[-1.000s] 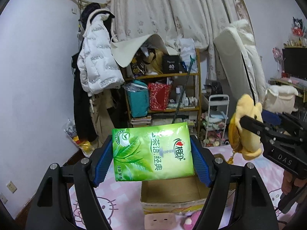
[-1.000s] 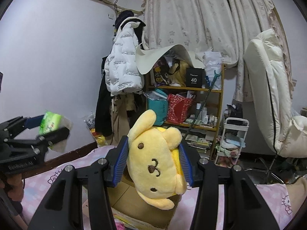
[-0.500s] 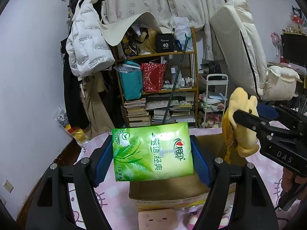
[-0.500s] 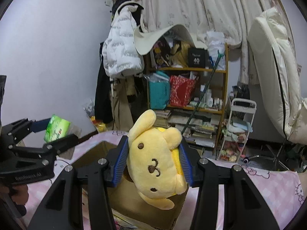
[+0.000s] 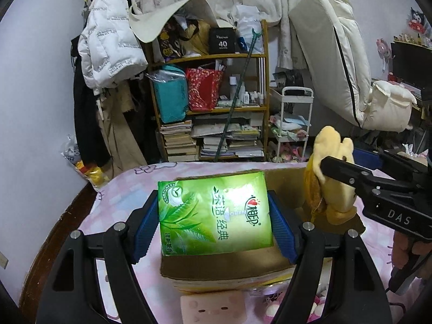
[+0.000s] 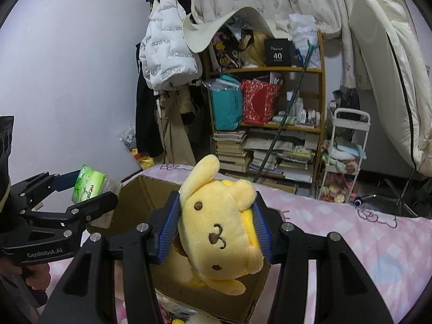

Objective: Organize soft objects
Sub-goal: 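Lift the tissue pack with the left tool while the right tool lifts the yellow dog over the box, then open both tools to drop the tissue pack and yellow dog into the box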

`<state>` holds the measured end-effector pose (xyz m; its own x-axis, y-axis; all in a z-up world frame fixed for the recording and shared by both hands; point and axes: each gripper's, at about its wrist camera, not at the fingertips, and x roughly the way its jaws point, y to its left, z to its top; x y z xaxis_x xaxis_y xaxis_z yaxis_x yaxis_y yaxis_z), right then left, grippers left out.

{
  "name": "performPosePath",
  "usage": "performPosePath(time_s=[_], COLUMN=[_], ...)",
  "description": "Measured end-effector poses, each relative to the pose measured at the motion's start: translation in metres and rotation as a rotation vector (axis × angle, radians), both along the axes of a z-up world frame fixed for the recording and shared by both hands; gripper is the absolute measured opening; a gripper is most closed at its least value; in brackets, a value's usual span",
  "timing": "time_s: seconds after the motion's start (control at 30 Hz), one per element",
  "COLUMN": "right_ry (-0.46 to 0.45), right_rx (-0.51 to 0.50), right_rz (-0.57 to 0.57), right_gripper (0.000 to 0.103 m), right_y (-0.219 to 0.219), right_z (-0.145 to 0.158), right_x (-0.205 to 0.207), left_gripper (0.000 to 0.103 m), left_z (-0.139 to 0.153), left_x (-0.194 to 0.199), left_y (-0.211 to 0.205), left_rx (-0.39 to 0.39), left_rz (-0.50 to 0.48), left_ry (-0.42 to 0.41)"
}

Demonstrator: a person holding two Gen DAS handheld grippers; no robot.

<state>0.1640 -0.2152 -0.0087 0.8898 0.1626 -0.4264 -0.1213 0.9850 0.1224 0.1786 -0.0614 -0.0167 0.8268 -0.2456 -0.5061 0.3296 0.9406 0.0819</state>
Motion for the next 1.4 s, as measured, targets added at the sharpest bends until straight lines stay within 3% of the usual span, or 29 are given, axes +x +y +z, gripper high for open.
performPosePath(time_s=[0.37,0.5,0.6,0.93,1.4], right_ry=[0.044,0.045,0.052,0.013,-0.003], right_rx=[0.004,0.004,0.001,0.019,-0.005], right_rz=[0.02,0.02,0.011,-0.037,-0.05], right_gripper=[0.058,0.061,0.062,0.101,0.103], right_y=[-0.002,-0.001,0.0,0.0,-0.007], right_z=[-0.008,-0.007,-0.005,0.014,0.043], right_x=[0.004,0.005,0.003,-0.02,-0.071], left_gripper=[0.076,0.091,0.092,0.098,0.102], left_z=[-0.019,-0.016,-0.012,0.006,0.046], left_x=[0.007,0.002,-0.002,-0.023,-0.089], left_y=[-0.008,-0.008,-0.007,0.01,0.022], left_rx=[0.033,0.041,0.035,0.006,0.003], left_rz=[0.006,0.025,0.027,0.081,0.097], left_ry=[0.068,0.053,0.054,0.043,-0.02])
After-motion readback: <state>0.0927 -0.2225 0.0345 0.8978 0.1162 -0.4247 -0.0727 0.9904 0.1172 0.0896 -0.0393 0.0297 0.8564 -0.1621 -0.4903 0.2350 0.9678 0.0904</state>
